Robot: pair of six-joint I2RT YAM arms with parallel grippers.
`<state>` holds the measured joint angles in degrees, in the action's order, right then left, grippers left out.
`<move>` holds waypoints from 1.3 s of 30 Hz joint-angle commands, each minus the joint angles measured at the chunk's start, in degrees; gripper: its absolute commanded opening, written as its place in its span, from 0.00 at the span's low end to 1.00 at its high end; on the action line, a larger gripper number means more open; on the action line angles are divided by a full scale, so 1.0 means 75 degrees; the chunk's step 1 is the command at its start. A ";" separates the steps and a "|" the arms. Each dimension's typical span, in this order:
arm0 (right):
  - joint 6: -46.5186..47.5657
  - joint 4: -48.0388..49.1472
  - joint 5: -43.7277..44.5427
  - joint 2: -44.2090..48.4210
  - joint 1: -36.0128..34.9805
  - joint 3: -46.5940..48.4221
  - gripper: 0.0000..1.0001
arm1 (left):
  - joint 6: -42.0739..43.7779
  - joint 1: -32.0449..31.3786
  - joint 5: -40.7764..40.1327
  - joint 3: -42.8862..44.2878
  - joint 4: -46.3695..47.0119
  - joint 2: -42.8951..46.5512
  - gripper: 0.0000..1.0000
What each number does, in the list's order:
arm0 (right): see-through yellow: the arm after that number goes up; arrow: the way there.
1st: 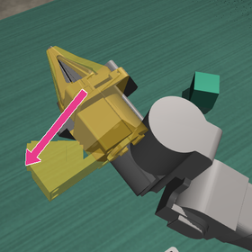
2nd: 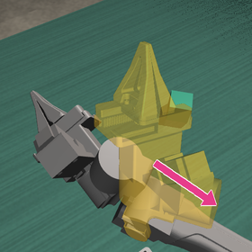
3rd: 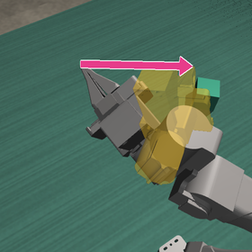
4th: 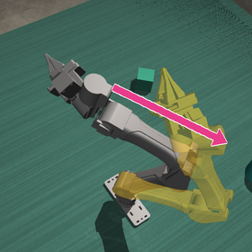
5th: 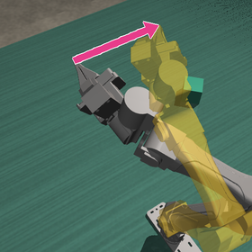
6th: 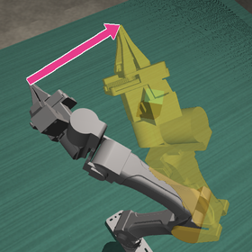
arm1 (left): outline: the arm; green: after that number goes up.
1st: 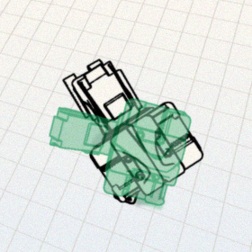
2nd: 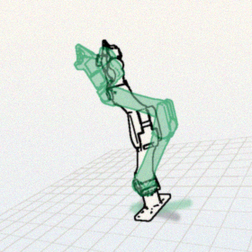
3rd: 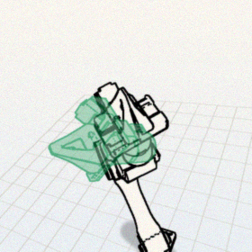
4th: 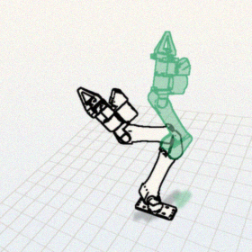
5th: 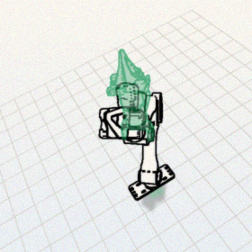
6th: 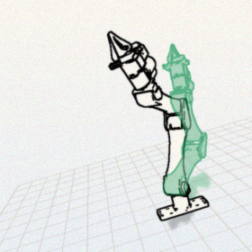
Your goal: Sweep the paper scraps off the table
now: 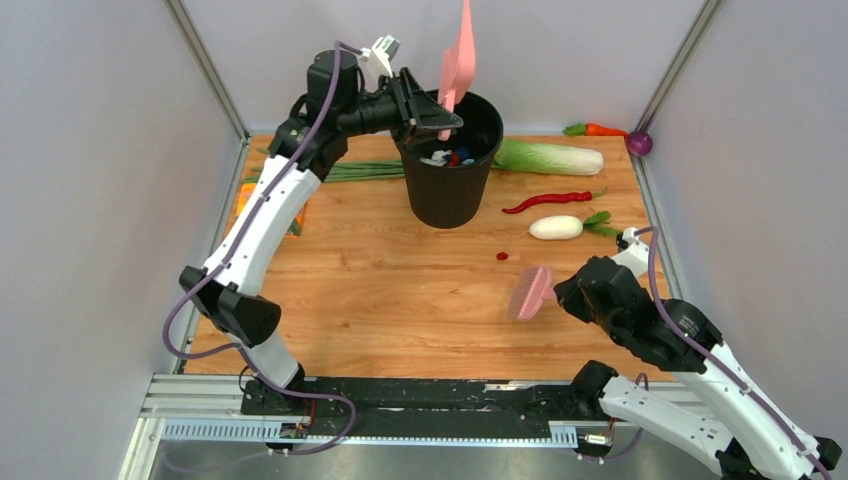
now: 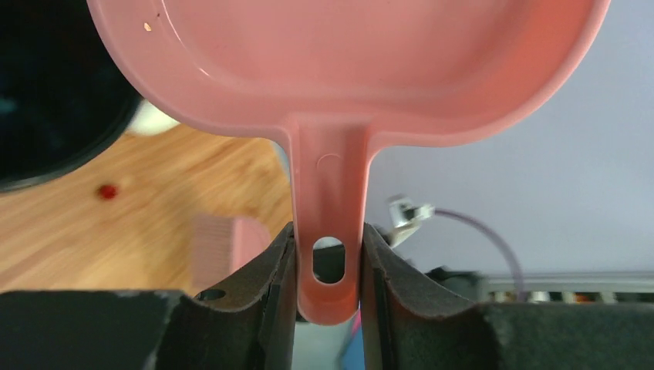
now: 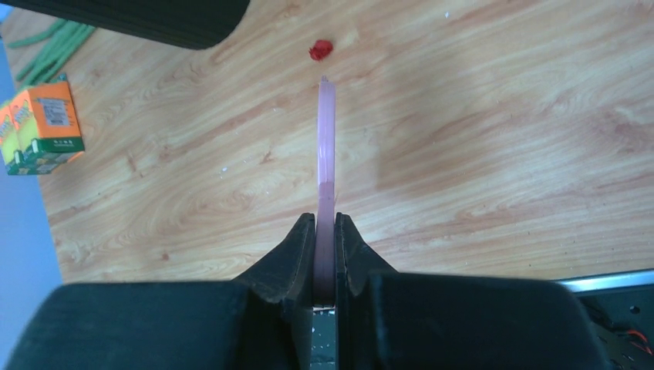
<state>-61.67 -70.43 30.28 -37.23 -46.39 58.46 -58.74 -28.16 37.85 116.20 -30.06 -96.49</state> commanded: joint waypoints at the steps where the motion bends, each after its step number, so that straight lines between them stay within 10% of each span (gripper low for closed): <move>1: 0.0475 0.0776 0.0614 -0.0483 0.0010 0.0689 0.00 | 0.2803 -0.0205 -0.1481 0.0211 -0.3910 0.0722 0.00; 13: 0.1542 0.1867 -0.0368 -0.3026 0.0746 0.2389 0.00 | 0.4024 -0.1786 -0.4271 -0.2297 -0.6010 0.2715 0.00; 23: 0.2187 0.3062 -0.2571 -0.3800 0.3032 0.1383 0.00 | 0.3168 -0.2432 -0.4671 -0.4534 -0.5906 0.4519 0.00; 39: 0.2458 0.3473 -0.4411 -0.4470 0.3502 0.0152 0.00 | 0.2477 -0.2655 -0.4917 -0.5790 -0.6421 0.6079 0.00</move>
<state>-42.94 -46.74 5.19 -71.33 -20.38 61.78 -38.44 -47.66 1.91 73.43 -77.01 -52.66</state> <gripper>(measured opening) 0.115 0.374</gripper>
